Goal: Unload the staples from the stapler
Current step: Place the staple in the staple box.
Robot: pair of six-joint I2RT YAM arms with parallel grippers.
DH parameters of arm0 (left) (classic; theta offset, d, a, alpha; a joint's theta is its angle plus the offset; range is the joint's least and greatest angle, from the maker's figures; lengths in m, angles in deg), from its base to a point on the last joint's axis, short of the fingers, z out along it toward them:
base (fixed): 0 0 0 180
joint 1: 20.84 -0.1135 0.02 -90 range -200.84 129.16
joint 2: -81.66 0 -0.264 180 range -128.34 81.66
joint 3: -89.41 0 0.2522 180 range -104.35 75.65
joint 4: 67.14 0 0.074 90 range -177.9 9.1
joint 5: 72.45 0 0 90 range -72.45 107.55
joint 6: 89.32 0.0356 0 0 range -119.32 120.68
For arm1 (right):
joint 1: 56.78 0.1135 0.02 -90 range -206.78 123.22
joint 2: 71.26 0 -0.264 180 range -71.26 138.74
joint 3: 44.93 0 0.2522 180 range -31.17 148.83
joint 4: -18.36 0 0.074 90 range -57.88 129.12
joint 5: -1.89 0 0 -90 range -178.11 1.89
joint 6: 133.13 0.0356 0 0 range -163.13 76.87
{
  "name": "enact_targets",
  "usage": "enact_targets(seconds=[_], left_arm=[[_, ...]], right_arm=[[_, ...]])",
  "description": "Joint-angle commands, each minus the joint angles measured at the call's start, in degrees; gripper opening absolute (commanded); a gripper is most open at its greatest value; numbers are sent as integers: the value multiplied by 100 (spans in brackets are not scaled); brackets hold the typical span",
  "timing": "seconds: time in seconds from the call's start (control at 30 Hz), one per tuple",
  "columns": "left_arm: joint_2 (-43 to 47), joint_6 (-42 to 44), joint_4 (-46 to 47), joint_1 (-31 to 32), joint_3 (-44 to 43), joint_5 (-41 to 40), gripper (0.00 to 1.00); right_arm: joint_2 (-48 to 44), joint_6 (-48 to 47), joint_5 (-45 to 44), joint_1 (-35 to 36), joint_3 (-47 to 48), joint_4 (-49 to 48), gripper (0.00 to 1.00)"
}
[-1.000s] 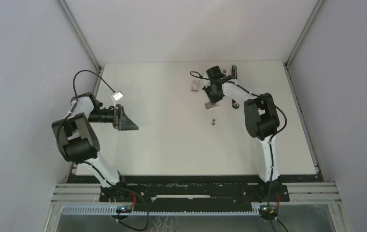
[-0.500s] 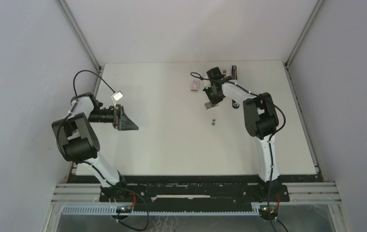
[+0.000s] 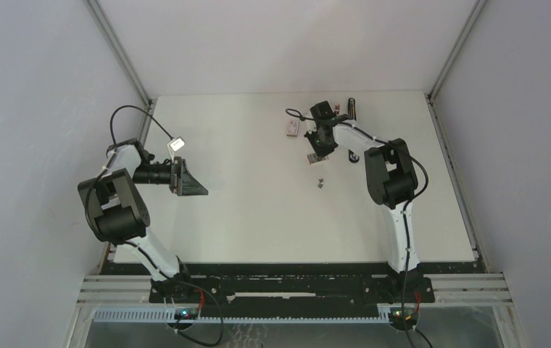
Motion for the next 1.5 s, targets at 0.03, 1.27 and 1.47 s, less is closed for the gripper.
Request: enact_targets(seconds=[0.03, 1.27, 1.47], left_arm=[[2, 160, -76, -36, -330, 190, 100], [62, 153, -76, -36, -325, 181, 100], [62, 153, -76, -47, -325, 181, 100]], right_arm=[[-84, 161, 47, -9, 232, -17, 11], [-436, 425, 257, 105, 390, 85, 48], [-278, 484, 247, 128, 448, 63, 54]])
